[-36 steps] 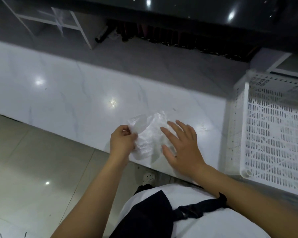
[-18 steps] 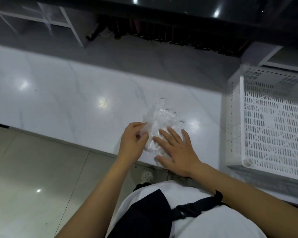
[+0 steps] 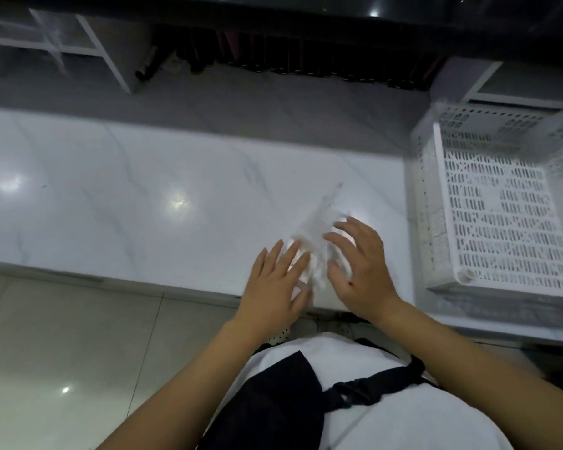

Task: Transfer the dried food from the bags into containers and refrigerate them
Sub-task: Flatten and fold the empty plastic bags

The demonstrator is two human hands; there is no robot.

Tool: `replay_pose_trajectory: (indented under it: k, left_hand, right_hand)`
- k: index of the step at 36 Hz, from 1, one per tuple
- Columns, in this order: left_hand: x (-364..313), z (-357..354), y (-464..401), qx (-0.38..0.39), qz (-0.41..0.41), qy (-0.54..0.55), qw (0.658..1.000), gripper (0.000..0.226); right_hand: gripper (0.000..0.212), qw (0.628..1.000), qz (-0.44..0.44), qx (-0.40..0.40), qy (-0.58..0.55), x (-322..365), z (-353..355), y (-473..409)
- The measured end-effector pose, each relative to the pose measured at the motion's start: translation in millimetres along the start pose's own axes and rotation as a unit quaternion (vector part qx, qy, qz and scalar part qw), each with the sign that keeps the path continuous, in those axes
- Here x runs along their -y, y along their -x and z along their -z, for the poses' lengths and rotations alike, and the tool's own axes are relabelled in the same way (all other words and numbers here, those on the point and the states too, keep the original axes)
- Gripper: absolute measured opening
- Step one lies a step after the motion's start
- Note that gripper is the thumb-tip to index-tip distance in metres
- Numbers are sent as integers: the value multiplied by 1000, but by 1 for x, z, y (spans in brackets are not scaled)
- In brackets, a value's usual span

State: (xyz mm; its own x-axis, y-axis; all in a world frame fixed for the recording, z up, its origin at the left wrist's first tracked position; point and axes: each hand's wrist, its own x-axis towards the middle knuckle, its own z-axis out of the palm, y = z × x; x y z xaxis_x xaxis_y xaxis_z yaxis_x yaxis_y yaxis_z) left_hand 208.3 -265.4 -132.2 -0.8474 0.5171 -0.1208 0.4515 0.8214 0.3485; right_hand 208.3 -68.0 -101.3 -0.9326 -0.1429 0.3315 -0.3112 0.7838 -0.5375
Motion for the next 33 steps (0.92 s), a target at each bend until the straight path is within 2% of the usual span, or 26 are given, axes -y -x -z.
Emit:
replay_pose_trajectory:
  k: [3,5,8,11,13,15,22,24,26,29,31,33]
  left_hand:
    - [-4,-4,3,47,4,-40,998,78]
    - [-6,-6,4,59,-11,-78,995,80]
    - [-10,-6,2,54,-21,-102,993,83]
    - [-11,-9,4,75,-21,-121,990,86]
    - [-10,-12,9,66,-30,-118,990,89]
    - [-9,-13,11,58,-37,-103,992,90]
    - [-8,-8,29,93,-50,-80,991,89]
    - [-7,-1,32,113,-53,-34,992,88]
    - [-7,12,32,118,-36,74,990,81]
    - [-6,33,24,-6,66,288,955,56]
    - [-6,42,11,-48,125,321,937,58]
    - [-6,49,-7,-19,186,342,921,68]
  right_hand:
    - [50,986,95,85,105,19,-5,-9]
    - [56,973,124,117,154,28,-10,-12]
    - [61,957,142,188,167,30,-18,-18]
    - [65,930,76,294,208,7,-19,-28]
    - [62,919,3,325,223,-21,-15,-32]
    - [58,919,-45,321,226,-42,-11,-33]
    - [56,916,-95,309,236,-43,-18,-30]
    - [56,919,-110,296,234,-41,-20,-29]
    - [56,920,-120,292,232,-40,-23,-29]
    - [56,923,-134,279,229,-38,-28,-28]
    - [56,926,-139,265,231,-36,-31,-25]
    - [57,928,-149,255,229,-35,-34,-23]
